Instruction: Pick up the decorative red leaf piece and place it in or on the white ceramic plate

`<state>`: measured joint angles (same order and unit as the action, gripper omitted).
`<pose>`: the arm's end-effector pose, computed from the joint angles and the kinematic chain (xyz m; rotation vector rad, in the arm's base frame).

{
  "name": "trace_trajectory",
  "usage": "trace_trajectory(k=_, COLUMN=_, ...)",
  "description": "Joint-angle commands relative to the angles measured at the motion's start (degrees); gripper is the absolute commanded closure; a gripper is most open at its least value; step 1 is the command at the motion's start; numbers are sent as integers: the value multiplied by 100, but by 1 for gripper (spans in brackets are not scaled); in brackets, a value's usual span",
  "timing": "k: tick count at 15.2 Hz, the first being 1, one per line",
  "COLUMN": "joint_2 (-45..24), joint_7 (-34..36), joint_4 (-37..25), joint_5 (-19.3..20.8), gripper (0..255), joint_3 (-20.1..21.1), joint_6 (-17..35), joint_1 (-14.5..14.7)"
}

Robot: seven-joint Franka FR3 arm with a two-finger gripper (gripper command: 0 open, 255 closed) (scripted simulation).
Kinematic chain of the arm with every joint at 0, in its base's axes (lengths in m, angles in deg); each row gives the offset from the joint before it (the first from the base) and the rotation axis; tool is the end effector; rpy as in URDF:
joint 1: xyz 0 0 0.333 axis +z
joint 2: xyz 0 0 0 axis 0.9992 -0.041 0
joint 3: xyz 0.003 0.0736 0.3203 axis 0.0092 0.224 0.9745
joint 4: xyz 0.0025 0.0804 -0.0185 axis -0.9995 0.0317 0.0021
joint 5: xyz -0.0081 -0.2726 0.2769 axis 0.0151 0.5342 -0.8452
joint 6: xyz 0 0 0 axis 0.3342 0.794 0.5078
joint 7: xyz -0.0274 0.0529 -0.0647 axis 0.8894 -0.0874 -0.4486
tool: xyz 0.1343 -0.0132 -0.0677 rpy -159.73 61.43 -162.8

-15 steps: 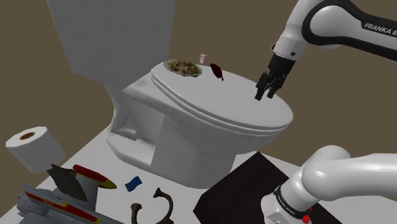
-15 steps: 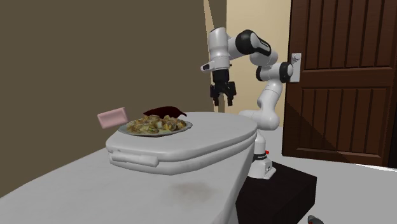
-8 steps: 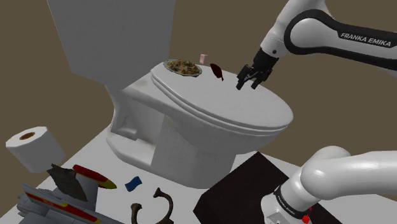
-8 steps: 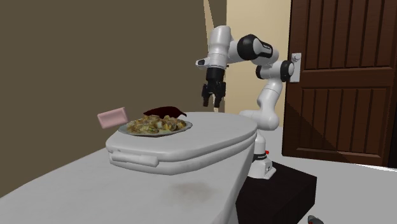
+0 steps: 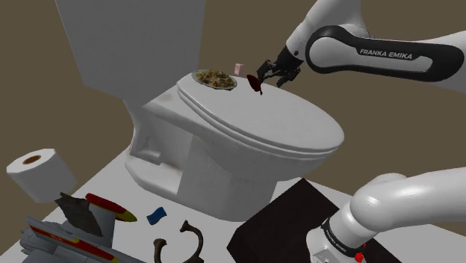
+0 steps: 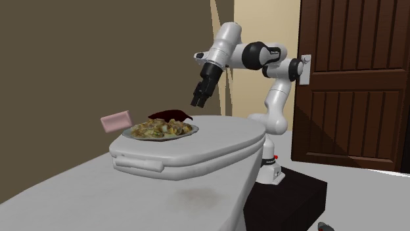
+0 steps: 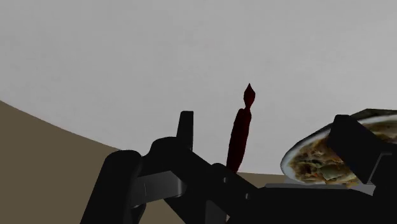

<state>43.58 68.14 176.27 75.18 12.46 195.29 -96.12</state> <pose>0.4368 0.0441 0.5653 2.9646 -0.4529 0.6889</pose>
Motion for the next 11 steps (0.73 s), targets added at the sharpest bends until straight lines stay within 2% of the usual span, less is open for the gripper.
trace_trajectory(k=1, joint_2=-118, joint_7=167, joint_4=-22, joint_5=123, gripper=0, joint_3=78, joint_6=304, joint_1=-100)
trace_trajectory(k=7, joint_2=-395, joint_7=222, joint_4=163, joint_5=205, gripper=0, joint_3=109, joint_6=765, joint_1=-167)
trace_trajectory(k=11, joint_2=-424, joint_7=228, joint_4=179, joint_5=214, gripper=0, joint_3=113, joint_6=809, joint_1=-174)
